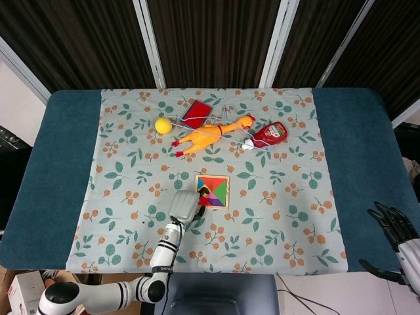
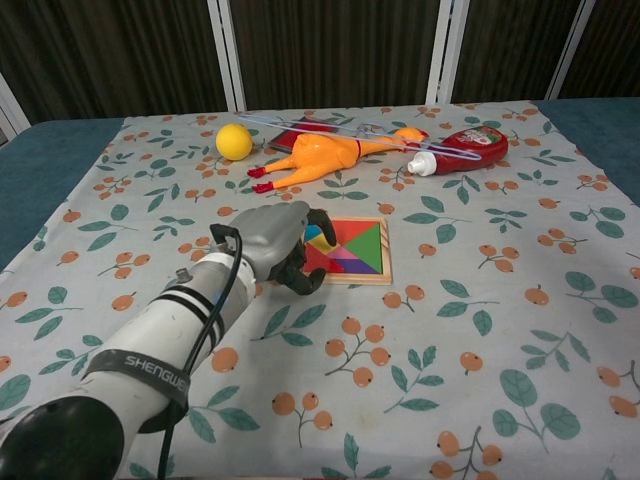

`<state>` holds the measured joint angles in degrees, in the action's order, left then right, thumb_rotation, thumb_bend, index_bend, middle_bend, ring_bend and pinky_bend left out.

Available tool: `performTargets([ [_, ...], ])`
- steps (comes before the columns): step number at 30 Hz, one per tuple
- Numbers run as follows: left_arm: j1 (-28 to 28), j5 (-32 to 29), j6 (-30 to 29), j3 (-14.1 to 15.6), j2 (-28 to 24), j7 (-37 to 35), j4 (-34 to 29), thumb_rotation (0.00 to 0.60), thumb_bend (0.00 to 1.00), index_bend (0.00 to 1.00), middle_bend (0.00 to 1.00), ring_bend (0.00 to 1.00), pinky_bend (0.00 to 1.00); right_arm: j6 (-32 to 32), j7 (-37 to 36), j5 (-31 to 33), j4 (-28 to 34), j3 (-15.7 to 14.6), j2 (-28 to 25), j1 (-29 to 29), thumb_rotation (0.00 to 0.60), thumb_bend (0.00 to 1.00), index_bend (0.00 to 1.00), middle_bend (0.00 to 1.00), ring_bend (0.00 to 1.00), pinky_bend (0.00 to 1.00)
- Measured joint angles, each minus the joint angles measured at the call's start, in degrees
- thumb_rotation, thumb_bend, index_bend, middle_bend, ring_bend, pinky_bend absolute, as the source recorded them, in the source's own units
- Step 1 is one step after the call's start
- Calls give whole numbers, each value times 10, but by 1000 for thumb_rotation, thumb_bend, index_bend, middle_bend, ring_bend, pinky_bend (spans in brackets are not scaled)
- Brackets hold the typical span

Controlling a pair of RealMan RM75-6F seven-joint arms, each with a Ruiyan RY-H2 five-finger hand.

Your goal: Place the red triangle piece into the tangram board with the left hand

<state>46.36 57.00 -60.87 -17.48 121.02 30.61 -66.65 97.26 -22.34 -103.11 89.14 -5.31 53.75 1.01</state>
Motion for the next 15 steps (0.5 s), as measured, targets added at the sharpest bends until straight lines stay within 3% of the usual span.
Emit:
performTargets([
  [15, -9, -6, 0, 13, -12, 20, -26, 600, 432, 370, 1000, 1000, 1000, 1, 2, 0, 0, 0, 0, 1, 600, 294, 0, 6, 0, 0],
])
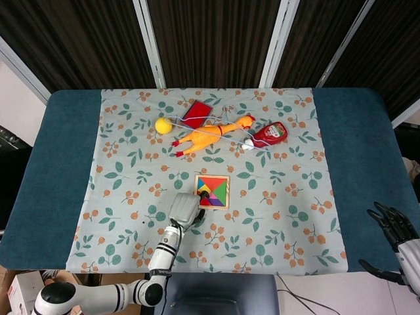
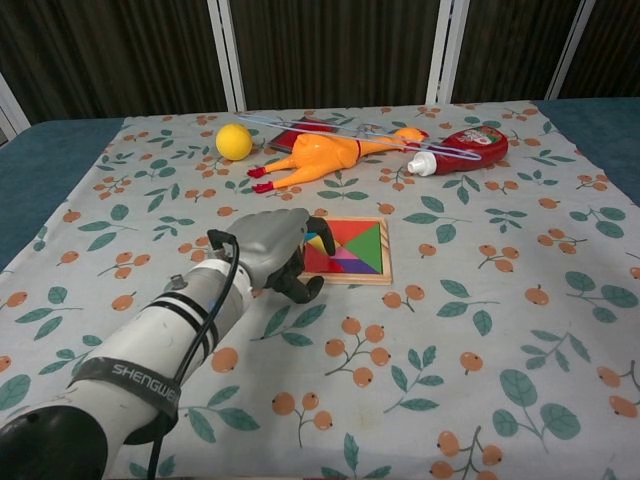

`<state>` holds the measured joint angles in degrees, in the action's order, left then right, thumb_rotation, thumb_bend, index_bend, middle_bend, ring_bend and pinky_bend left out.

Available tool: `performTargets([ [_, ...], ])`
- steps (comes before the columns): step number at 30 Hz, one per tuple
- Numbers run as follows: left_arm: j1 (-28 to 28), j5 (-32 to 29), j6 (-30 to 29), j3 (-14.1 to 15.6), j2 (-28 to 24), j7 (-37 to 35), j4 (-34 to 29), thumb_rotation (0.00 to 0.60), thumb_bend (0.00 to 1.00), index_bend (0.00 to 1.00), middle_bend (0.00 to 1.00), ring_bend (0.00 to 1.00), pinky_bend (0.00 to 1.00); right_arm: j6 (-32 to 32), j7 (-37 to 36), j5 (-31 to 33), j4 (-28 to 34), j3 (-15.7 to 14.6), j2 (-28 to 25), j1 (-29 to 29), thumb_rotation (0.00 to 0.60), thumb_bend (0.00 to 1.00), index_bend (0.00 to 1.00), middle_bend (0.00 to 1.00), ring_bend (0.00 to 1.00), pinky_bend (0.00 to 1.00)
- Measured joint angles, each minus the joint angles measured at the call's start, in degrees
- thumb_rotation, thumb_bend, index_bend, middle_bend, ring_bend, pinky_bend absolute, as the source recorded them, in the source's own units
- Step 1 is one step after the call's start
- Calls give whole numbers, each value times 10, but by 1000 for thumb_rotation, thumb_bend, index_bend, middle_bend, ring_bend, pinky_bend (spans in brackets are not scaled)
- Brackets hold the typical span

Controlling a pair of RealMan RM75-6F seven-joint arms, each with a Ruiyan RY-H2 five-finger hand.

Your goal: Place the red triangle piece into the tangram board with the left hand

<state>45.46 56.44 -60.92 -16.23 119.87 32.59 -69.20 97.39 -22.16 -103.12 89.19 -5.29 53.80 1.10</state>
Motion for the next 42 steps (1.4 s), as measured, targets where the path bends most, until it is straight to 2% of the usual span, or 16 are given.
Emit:
performTargets([
  [21, -6, -6, 5, 1, -9, -1, -7, 600, 431, 409, 1000, 1000, 1000, -2, 3, 3, 1, 1, 1, 0, 600, 294, 0, 6, 0, 0],
  [34, -7, 12, -2, 4, -11, -15, -12, 600, 432, 343, 1000, 1000, 1000, -2, 2, 2, 2, 1, 0, 0, 600, 294, 0, 6, 0, 0],
  [42, -19, 23, -13, 17, -28, -14, -40, 600, 431, 395, 1000, 1000, 1000, -3, 4, 2, 3, 1, 0, 0, 600, 294, 0, 6, 0, 0],
])
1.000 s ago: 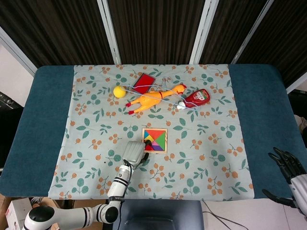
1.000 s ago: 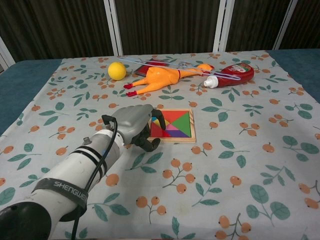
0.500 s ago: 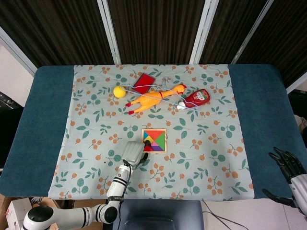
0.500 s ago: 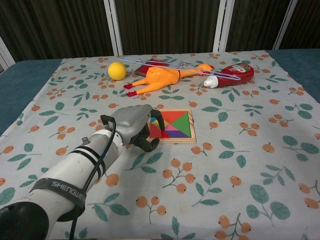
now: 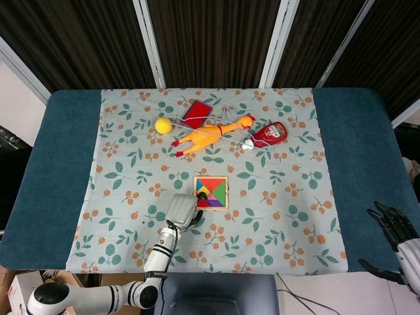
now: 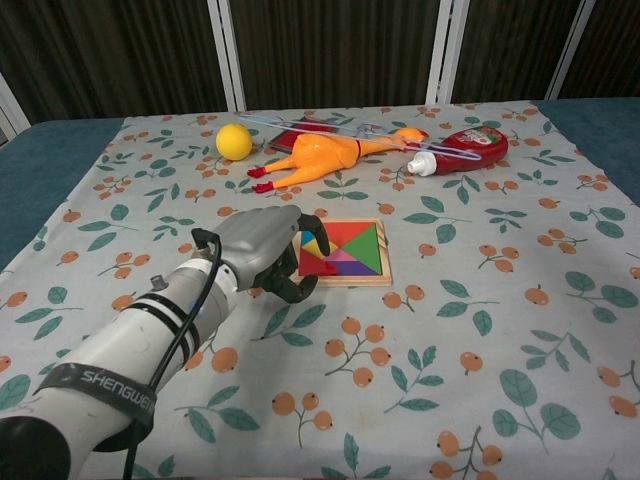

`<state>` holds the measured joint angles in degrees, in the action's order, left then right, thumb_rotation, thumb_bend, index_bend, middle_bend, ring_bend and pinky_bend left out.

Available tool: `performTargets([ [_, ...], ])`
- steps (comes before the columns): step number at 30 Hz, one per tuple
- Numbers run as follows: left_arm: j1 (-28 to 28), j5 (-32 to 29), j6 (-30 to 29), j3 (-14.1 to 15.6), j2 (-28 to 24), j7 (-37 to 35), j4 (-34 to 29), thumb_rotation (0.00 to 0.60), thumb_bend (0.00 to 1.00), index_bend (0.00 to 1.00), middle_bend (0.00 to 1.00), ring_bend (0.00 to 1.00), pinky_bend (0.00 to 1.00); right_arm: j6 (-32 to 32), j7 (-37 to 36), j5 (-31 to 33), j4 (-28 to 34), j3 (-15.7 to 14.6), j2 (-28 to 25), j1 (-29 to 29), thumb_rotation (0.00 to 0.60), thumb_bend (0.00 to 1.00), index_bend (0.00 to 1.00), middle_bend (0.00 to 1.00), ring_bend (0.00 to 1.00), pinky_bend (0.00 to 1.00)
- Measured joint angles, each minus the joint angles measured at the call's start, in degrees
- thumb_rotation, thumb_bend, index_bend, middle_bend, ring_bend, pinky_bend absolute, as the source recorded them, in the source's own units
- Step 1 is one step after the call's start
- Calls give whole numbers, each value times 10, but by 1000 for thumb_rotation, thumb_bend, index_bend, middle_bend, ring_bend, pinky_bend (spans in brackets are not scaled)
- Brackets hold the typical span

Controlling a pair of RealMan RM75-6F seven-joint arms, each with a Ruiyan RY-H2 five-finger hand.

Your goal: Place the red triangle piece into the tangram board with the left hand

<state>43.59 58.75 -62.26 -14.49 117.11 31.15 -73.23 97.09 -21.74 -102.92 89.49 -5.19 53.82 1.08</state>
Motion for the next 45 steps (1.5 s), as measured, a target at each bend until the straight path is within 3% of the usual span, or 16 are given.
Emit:
performTargets([
  [10, -19, 13, -9, 21, -17, -3, -25, 600, 431, 387, 1000, 1000, 1000, -4, 9, -2, 4, -1, 2, -1, 600, 294, 0, 6, 0, 0],
  [20, -20, 13, -4, 20, -8, -7, -12, 600, 431, 340, 1000, 1000, 1000, -2, 8, -2, 4, -1, 1, -1, 600, 294, 0, 6, 0, 0],
  [45, -22, 21, -3, 14, -4, -13, -9, 600, 431, 339, 1000, 1000, 1000, -4, 7, -2, 3, -1, 1, -2, 600, 294, 0, 6, 0, 0],
])
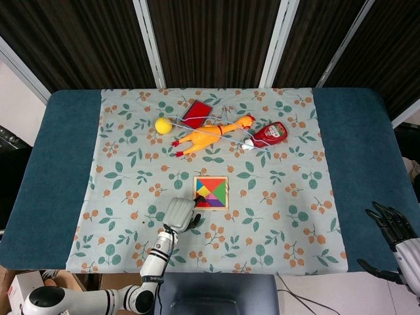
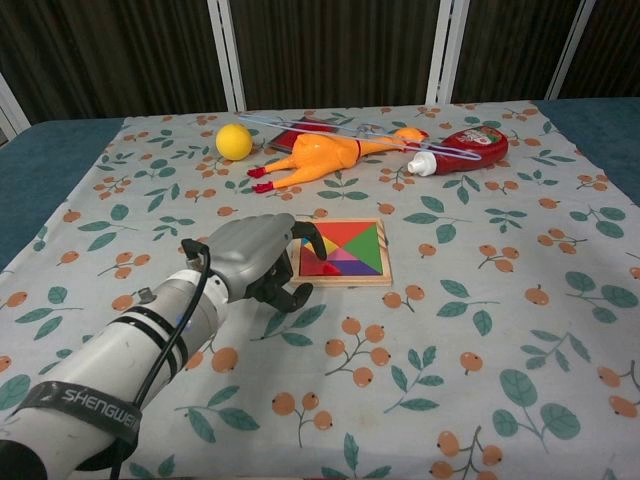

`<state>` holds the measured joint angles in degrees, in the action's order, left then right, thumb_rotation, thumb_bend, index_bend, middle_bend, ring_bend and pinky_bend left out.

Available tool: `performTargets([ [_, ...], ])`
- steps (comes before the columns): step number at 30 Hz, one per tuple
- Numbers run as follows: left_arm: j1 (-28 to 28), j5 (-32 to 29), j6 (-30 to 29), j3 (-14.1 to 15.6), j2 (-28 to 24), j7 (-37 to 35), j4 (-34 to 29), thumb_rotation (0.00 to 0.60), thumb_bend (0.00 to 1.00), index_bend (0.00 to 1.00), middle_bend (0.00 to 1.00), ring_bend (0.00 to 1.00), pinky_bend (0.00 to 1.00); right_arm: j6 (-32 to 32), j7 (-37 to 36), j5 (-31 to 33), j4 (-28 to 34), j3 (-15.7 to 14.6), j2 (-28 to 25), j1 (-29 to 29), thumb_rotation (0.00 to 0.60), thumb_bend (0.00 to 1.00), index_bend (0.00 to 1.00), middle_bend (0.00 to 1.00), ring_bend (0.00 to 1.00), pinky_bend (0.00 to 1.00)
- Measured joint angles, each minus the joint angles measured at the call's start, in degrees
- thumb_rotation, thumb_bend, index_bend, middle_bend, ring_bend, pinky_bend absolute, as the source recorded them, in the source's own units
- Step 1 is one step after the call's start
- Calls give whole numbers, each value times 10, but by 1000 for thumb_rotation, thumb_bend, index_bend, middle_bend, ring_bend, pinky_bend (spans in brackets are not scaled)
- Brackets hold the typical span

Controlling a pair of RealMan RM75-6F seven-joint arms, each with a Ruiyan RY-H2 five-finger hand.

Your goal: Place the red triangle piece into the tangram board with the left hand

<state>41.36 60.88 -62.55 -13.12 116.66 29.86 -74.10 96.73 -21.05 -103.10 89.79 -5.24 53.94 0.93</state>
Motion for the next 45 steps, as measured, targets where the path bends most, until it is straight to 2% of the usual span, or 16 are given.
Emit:
performTargets([
  [7, 2, 2, 4, -3, 7, -7, 3, 600, 430, 295, 1000, 1000, 1000, 0, 0, 0, 1, 0, 0, 0, 600, 294, 0, 6, 0, 0],
  [14, 14, -4, 13, -13, 31, -5, 26, 600, 431, 185, 1000, 1000, 1000, 2, -3, -3, -1, -1, -1, 0, 600, 294, 0, 6, 0, 0],
  [19, 19, -13, 17, -16, 40, 8, 39, 600, 431, 233, 1000, 1000, 1000, 8, -14, -2, -5, -1, -2, 2, 600, 294, 0, 6, 0, 0],
  [24, 17, -12, 14, -13, 36, 13, 40, 600, 431, 347, 1000, 1000, 1000, 11, -18, -3, -9, -1, -2, 3, 600, 294, 0, 6, 0, 0],
  [30, 12, 0, 3, -7, 30, 18, 38, 600, 431, 402, 1000, 1000, 1000, 8, -10, -3, -7, -1, -1, 3, 600, 293, 0, 6, 0, 0],
  [38, 7, 11, -3, -5, 22, 11, 23, 600, 432, 401, 1000, 1000, 1000, 6, -4, -3, -4, -1, 0, 2, 600, 294, 0, 6, 0, 0],
  [45, 4, 18, -4, -2, 20, 6, 18, 600, 431, 340, 1000, 1000, 1000, 10, -8, -3, -6, -1, 0, 3, 600, 294, 0, 6, 0, 0],
])
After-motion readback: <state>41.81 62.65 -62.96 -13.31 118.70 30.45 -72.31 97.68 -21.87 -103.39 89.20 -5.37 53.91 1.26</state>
